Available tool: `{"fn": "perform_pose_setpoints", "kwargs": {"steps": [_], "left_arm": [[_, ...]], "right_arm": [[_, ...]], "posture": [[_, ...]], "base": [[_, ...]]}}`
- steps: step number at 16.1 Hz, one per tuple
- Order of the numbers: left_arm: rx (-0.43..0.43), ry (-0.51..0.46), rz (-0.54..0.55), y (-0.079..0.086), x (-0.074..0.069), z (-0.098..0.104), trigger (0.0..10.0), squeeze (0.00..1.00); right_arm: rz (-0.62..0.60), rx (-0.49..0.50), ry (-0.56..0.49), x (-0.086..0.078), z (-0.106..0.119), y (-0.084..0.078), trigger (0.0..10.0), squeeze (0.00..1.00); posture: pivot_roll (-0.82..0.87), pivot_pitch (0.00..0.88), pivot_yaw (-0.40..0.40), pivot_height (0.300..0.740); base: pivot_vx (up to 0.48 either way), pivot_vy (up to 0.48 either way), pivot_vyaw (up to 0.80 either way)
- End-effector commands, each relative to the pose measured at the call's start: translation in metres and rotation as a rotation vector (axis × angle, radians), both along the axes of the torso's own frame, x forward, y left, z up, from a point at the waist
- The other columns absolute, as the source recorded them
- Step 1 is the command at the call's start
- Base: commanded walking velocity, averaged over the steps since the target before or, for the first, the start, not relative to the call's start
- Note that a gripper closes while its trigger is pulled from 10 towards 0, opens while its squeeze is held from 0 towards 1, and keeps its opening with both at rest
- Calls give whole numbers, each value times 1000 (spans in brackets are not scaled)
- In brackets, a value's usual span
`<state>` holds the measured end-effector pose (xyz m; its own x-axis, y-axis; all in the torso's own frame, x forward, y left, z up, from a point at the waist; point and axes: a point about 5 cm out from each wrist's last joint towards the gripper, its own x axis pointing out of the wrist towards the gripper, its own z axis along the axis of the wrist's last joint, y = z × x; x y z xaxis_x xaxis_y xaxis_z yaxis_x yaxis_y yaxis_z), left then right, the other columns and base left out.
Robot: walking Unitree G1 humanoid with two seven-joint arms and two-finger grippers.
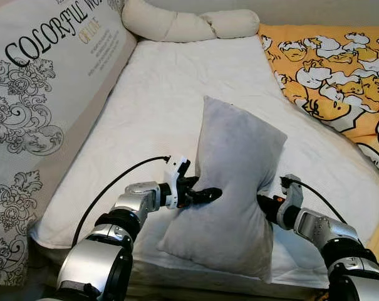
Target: Clean up the room
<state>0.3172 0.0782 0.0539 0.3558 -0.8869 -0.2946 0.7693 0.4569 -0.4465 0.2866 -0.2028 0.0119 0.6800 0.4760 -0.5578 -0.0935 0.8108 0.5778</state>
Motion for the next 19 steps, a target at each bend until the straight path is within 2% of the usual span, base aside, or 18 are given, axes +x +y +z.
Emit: {"fn": "perform_pose_setpoints", "kwargs": {"steps": [1, 5, 6, 9, 13, 19], "left_arm": [[30, 23, -39, -4, -6, -6, 0, 0], [73, 21, 4, 1, -4, -9, 0, 0], [122, 33, 31, 5, -4, -12, 0, 0], [116, 27, 50, 8, -3, -12, 0, 0], [121, 30, 60, 10, -3, -13, 0, 0], [181, 30, 86, 14, -2, -16, 0, 0]], "right_arm": [[56, 18, 30, -2, -5, 15, 0, 0], [64, 7, -4, 1, -3, 20, 0, 0], [55, 29, -3, 2, -2, 23, 0, 0], [50, 65, -33, 5, 1, 28, 0, 0], [67, 58, -47, 5, 1, 32, 0, 0], [89, 63, -57, 6, 0, 42, 0, 0]], "posture": [[-93, 0, 92, 740], [-85, 0, 88, 740], [-83, 0, 87, 740], [-78, 0, 88, 740], [-74, 0, 90, 740], [-64, 0, 89, 740]], "base": [[0, 0, 0], [0, 0, 0], [0, 0, 0], [0, 0, 0], [0, 0, 0], [0, 0, 0]]}}
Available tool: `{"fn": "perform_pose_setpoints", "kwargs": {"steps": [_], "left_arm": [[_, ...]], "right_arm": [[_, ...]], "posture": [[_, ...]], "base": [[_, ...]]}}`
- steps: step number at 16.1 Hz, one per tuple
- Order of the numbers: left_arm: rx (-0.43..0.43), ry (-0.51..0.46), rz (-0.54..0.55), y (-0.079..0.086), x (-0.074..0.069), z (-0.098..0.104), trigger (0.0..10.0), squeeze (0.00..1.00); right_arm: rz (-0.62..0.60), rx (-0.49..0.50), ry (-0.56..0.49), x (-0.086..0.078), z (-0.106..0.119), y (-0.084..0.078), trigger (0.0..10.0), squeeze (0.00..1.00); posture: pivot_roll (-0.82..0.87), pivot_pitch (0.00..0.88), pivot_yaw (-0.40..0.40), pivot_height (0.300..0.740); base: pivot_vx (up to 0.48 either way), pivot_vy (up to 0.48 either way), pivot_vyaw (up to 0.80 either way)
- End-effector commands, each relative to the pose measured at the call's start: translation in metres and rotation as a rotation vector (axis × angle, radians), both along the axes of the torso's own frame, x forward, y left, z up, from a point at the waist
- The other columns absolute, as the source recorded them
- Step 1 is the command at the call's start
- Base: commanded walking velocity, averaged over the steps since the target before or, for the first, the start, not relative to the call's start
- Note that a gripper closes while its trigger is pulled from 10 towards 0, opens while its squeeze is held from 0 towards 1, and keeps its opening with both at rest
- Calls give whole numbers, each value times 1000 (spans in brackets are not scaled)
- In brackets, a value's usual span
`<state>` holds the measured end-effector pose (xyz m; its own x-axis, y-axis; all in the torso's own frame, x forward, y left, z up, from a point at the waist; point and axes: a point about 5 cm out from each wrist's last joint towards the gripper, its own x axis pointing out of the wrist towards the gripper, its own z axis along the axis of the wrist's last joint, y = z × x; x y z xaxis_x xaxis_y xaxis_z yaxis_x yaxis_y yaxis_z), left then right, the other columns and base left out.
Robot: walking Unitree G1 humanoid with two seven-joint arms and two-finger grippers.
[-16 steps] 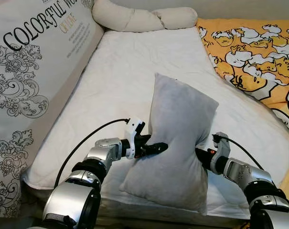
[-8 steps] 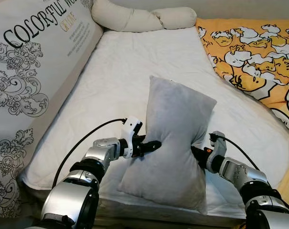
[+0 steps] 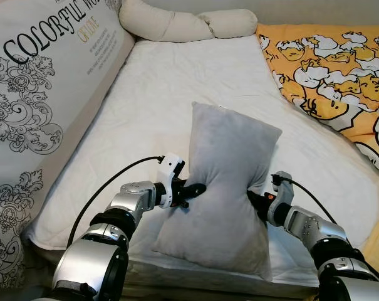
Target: Clean up the room
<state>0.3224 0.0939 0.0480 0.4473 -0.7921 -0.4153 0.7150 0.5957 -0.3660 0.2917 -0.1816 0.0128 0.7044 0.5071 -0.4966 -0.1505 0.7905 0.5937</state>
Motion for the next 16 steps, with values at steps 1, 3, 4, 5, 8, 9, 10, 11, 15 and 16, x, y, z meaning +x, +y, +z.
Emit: {"fn": "perform_pose_setpoints", "kwargs": {"steps": [1, 3, 4, 5, 8, 9, 10, 11, 15, 16], "left_arm": [[37, 38, -19, -1, -8, -10, 0, 0], [54, 41, -10, 1, -8, -12, 0, 0], [46, 45, -16, 0, -8, -12, 0, 0], [50, 41, -19, 0, -9, -12, 0, 0], [49, 12, -11, 0, -7, -10, 0, 0], [62, -8, 10, 0, -5, -8, 0, 0], [68, -51, 44, 1, 1, -2, 0, 0], [98, -116, 73, 2, 7, 5, 0, 0], [25, -424, 206, 0, 23, 51, 0, 0], [-8, -447, 274, 3, 26, 60, 0, 0]], "right_arm": [[69, 31, 9, 1, -1, 22, 0, 0], [70, 32, 8, 1, -1, 24, 0, 0], [70, 32, 8, 1, -1, 25, 0, 0], [69, 33, 7, 1, -1, 25, 0, 0], [63, 10, -17, 3, 0, 27, 0, 0], [56, -1, -36, 4, 2, 27, 0, 0], [43, -14, -76, 8, 8, 26, 0, 0], [27, -20, -124, 12, 16, 26, 0, 0], [-199, -25, -416, 34, 70, 26, 0, 0], [-209, -57, -470, 33, 81, 26, 0, 0]], "posture": [[-64, 0, 89, 740], [-59, 0, 92, 740], [-59, 0, 93, 740], [-59, 0, 95, 740], [-66, 0, 103, 740], [-68, 0, 104, 740], [-68, 0, 103, 740], [-68, 0, 104, 740], [-81, 0, 123, 740], [-86, 0, 125, 740]], "base": [[0, 0, 0], [0, 0, 0], [0, 0, 0], [0, 0, 0], [0, 0, 0], [0, 0, 0], [0, 0, 0], [0, 0, 0], [0, 0, 0], [0, 0, 0]]}}
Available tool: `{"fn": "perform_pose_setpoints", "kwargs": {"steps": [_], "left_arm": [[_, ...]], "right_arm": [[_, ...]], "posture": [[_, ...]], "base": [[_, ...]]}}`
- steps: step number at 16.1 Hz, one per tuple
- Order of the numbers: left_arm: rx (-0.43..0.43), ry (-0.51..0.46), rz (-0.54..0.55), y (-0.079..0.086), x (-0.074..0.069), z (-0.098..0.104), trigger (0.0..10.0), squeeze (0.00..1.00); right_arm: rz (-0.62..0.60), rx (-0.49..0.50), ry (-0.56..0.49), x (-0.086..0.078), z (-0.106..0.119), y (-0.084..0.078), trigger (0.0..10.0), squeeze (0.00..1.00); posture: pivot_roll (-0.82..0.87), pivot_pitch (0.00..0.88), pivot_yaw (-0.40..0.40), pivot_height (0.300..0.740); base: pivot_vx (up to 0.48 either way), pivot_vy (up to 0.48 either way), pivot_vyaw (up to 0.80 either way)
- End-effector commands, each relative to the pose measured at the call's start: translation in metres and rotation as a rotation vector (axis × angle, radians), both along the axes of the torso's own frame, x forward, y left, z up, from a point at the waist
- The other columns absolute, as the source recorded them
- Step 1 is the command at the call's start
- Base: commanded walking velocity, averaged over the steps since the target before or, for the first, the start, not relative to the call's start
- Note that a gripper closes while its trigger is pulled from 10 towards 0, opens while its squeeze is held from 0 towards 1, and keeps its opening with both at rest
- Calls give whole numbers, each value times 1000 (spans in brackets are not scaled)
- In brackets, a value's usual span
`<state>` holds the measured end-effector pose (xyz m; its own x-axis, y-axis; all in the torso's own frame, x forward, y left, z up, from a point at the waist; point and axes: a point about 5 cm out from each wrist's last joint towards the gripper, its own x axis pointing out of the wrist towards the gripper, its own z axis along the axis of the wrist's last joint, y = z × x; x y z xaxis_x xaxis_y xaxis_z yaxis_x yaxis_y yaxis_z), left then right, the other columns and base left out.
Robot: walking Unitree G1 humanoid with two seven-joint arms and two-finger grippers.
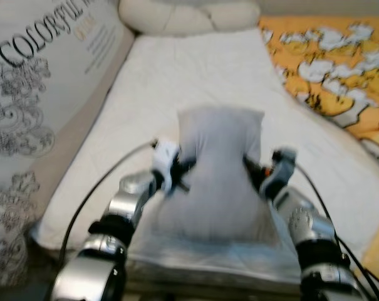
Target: Clean up the room
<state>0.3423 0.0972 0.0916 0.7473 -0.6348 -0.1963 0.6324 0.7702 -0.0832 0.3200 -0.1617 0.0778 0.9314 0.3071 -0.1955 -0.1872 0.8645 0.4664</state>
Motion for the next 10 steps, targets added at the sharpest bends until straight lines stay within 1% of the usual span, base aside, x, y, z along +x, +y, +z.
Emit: {"fn": "perform_pose_setpoints", "kwargs": {"steps": [1, 3, 5, 6, 7, 8, 9, 10], "left_arm": [[-35, -74, 54, 3, 7, 19, 0, 0], [-25, -86, 64, 5, 6, 20, 0, 0], [-32, -99, 91, 7, 4, 23, 0, 0], [7, -131, 122, 9, 3, 26, 3529, 0], [37, -127, 165, 12, 3, 25, 10000, 0], [12, -112, 173, 12, 2, 25, 10000, 0], [6, -120, 179, 13, 1, 26, 10000, 0], [-25, -141, 226, 16, 0, 29, 10000, 0]], "right_arm": [[-7, -18, -110, 3, 23, 5, 0, 0], [-38, -32, -109, 0, 27, 4, 0, 0], [-77, -25, -139, -3, 32, 4, 0, 0], [-119, -53, -174, -4, 36, 2, 0, 0], [-133, -54, -188, -6, 37, 2, 0, 0], [-159, -87, -258, -8, 40, 0, 0, 0], [-156, -92, -262, -9, 40, 0, 0, 0], [-186, -87, -220, -10, 35, -2, 3843, 0]], "posture": [[-86, 0, 126, 740], [-93, 0, 130, 740], [-93, 0, 132, 740], [-92, 0, 133, 740], [-94, 0, 135, 740], [-90, 0, 131, 740], [-89, 0, 130, 740], [-80, 0, 119, 740]], "base": [[0, 0, 0], [0, 0, 0], [0, 0, 0], [0, 0, 0], [0, 0, 0], [0, 0, 0], [0, 0, 0], [0, 0, 0]]}}
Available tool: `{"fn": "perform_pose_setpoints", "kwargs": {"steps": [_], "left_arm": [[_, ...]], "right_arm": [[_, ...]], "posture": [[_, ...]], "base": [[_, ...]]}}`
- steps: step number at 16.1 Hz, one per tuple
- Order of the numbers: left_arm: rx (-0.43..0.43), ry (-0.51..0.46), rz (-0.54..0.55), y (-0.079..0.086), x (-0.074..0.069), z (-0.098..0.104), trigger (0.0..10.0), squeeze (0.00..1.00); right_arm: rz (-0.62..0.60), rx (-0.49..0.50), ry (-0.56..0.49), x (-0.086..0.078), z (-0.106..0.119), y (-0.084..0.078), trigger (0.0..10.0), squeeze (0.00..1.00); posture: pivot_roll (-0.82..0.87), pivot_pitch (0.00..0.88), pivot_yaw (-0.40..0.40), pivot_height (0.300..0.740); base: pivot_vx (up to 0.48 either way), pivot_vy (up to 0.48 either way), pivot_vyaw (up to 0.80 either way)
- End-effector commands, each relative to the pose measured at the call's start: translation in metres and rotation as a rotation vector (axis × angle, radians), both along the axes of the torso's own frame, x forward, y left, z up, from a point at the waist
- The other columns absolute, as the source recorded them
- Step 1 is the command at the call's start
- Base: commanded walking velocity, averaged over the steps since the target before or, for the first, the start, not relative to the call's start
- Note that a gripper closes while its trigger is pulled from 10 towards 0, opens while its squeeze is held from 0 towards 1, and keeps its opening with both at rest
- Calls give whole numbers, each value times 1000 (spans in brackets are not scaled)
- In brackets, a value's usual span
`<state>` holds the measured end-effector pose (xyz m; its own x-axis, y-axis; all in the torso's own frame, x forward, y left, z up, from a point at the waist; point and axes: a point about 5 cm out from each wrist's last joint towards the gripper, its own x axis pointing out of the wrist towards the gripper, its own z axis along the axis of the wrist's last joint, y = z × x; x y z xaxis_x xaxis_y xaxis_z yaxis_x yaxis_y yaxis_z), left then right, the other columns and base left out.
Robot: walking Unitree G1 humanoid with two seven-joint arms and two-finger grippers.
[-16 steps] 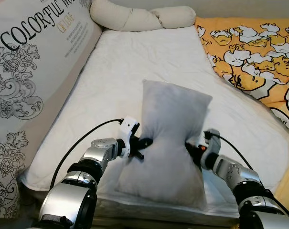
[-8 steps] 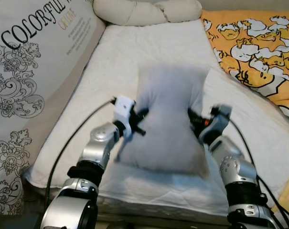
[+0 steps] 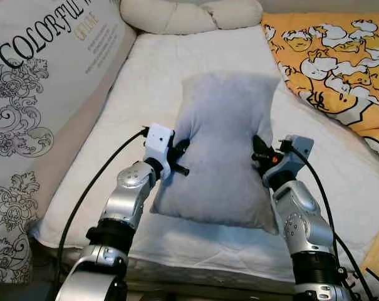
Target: Clean up the room
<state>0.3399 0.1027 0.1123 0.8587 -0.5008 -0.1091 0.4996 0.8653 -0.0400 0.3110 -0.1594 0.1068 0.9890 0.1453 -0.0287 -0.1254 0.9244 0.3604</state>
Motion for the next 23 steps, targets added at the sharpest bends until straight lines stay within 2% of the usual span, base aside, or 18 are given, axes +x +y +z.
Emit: {"fn": "perform_pose_setpoints", "kwargs": {"steps": [1, 3, 5, 11, 13, 20, 23], "left_arm": [[-16, -46, 65, 12, 3, 9, 10000, 0], [-10, -79, 109, 16, 1, 14, 10000, 0], [37, -129, 148, 19, 2, 23, 10000, 0], [64, -132, 201, 24, 2, 24, 10000, 0], [105, -152, 190, 25, 3, 27, 10000, 0], [120, -157, 182, 24, 5, 30, 10000, 0], [111, -168, 177, 23, 4, 30, 10000, 0]], "right_arm": [[-38, -1, -20, -1, 5, -5, 10000, 0], [-76, -17, -27, 1, 5, -6, 10000, 0], [-89, -49, -26, 4, 6, -7, 10000, 0], [-39, -87, -19, 9, 8, -1, 10000, 0], [-37, -88, -17, 10, 9, 1, 10000, 0], [-64, -74, 8, 11, 5, 1, 10000, 0], [-58, -71, 30, 12, 3, 1, 10000, 0]], "posture": [[-80, 0, 119, 740], [-64, 0, 103, 740], [-49, 0, 90, 740], [-27, 0, 67, 740], [-18, 0, 62, 740], [-21, 0, 76, 740], [-21, 0, 78, 740]], "base": [[0, 0, 0], [0, 0, 0], [0, 187, 0], [0, 429, 0], [0, 469, 0], [0, 462, 0], [0, 0, 0]]}}
